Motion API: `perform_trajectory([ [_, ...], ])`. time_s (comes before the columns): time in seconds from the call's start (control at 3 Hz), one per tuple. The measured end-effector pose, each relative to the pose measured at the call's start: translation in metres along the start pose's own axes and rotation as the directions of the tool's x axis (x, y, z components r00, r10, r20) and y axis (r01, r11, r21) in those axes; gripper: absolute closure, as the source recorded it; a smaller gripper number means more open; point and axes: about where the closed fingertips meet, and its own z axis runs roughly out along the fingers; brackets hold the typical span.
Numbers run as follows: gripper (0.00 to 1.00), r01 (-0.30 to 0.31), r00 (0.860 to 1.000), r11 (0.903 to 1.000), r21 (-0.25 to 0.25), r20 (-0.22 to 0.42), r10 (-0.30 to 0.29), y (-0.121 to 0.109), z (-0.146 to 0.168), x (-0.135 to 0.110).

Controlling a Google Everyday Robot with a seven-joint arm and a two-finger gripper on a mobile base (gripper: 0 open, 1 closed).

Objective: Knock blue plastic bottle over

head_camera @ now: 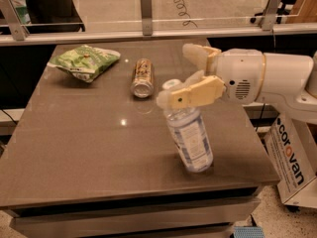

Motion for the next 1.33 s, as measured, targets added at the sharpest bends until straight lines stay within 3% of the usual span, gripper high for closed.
perform_trajectory([
  [0.67, 0.0, -0.025, 0.999, 0.9996, -0.012, 0.034, 0.025, 0.002, 0.021, 0.002],
  [1.33, 0.0, 0.008, 1.0, 0.9989, 0.046, -0.011, -0.007, 0.0, -0.035, 0.017],
])
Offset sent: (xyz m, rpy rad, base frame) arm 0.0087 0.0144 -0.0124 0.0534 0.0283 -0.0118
